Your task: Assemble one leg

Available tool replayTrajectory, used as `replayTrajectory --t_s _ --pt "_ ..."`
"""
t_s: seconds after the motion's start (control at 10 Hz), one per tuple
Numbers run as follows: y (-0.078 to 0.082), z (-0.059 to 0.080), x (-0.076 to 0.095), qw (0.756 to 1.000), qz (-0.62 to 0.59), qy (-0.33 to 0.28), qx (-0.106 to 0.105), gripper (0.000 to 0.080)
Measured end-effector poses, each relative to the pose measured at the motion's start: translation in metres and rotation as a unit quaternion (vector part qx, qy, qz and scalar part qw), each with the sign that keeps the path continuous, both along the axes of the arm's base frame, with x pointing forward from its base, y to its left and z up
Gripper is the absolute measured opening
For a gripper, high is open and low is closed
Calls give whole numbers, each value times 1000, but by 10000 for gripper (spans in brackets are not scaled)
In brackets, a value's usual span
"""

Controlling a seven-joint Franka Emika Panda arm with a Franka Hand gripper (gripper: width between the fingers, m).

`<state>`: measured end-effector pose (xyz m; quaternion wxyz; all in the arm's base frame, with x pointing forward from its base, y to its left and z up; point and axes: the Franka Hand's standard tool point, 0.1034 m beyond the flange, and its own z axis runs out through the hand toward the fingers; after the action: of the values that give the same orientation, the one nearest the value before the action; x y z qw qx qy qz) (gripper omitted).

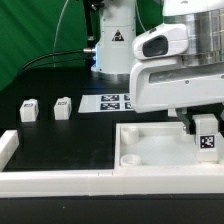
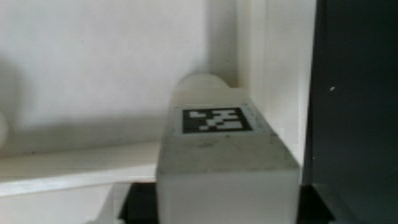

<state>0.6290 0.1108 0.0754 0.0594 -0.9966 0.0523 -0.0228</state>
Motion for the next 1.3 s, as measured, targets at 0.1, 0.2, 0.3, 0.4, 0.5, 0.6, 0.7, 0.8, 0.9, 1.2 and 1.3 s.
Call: replayTrajectory --t_s 0.1,0.2,0.3,0.4,0.5,0.6,0.7,0.8,0.9,1.2,1.3 --pt "0 0 0 1000 1 0 0 292" --pt "-1 0 0 1000 -23 3 2 292" --pt "-1 0 0 998 -67 8 4 292" --pt "-2 -1 0 991 -130 15 9 292" --pt "-3 -1 0 983 -181 22 13 292" --pt "-4 -1 0 968 -247 30 17 293" --pt "-5 -1 0 955 -295 36 20 293" --pt "-5 -1 -1 946 -322 40 21 294" --pt "-6 -2 -1 915 -400 51 28 294" --pt "-4 -2 -4 809 -580 82 45 294" --pt "-2 -2 -5 778 -620 91 50 294"
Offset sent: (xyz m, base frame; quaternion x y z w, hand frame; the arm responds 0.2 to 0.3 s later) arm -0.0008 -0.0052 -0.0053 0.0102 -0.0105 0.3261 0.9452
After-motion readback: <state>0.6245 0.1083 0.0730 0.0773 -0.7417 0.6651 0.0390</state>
